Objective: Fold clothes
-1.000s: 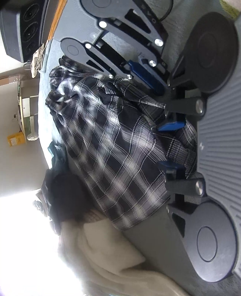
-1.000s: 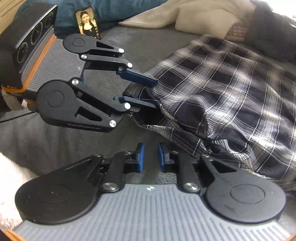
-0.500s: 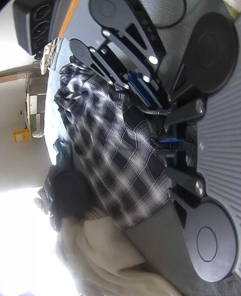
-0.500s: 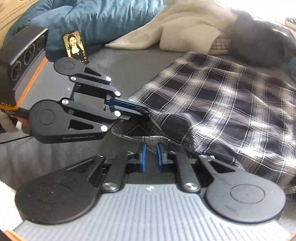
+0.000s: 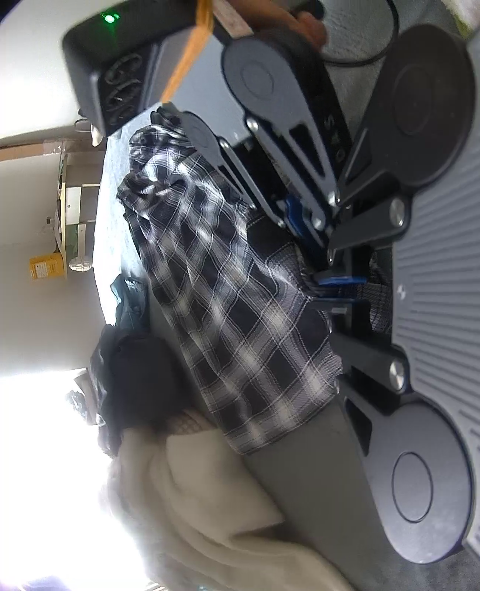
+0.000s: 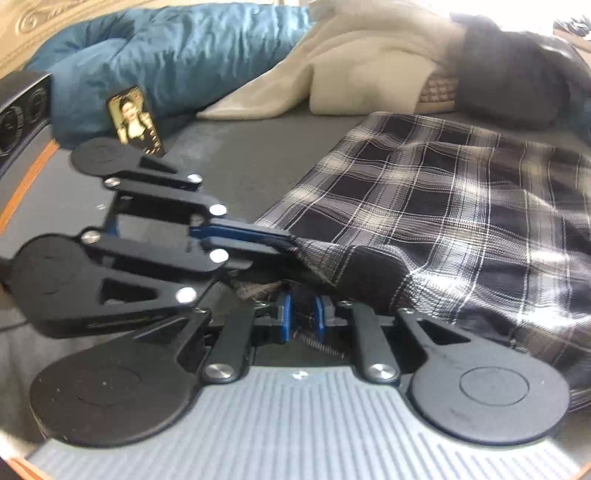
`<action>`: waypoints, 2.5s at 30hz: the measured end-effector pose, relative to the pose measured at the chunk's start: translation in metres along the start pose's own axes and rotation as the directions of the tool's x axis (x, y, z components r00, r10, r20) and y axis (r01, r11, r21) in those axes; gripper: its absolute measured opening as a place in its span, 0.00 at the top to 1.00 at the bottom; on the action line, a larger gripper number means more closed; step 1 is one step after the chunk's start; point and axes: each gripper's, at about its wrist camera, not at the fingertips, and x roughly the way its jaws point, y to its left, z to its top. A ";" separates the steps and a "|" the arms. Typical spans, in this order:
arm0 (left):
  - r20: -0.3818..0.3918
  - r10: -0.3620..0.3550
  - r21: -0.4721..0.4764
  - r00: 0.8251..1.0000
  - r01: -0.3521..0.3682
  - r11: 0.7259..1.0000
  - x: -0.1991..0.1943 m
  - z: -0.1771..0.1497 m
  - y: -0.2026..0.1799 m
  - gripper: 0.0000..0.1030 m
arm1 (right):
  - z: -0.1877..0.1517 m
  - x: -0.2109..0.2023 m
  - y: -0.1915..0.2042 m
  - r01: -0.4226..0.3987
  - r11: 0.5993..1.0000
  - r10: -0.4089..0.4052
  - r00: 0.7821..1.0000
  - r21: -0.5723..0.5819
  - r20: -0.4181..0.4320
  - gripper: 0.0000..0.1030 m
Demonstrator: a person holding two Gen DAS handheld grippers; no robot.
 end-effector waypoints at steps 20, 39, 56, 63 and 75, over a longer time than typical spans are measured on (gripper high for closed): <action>-0.058 0.133 -0.065 0.989 -0.137 0.988 0.006 -0.014 -0.007 0.52 | -0.001 -0.007 0.018 0.144 0.979 -0.137 0.989 -0.145 0.056 0.82; -0.073 0.142 -0.199 0.987 -0.154 0.968 0.002 -0.019 0.003 0.43 | 0.003 -0.042 0.028 0.241 0.871 -0.224 0.970 -0.429 0.090 0.58; -0.064 0.159 -0.241 0.985 -0.170 0.955 0.006 -0.020 0.006 0.36 | -0.010 -0.029 0.012 0.352 0.785 -0.404 0.915 -0.510 0.010 0.59; -0.065 0.163 -0.265 0.985 -0.174 0.948 0.005 -0.022 0.009 0.36 | -0.007 -0.036 0.026 0.333 0.765 -0.340 0.936 -0.552 0.093 0.59; -0.082 0.161 -0.335 0.984 -0.179 0.925 0.006 -0.028 0.016 0.36 | -0.018 -0.030 0.040 0.259 0.720 -0.268 0.960 -0.643 0.087 0.97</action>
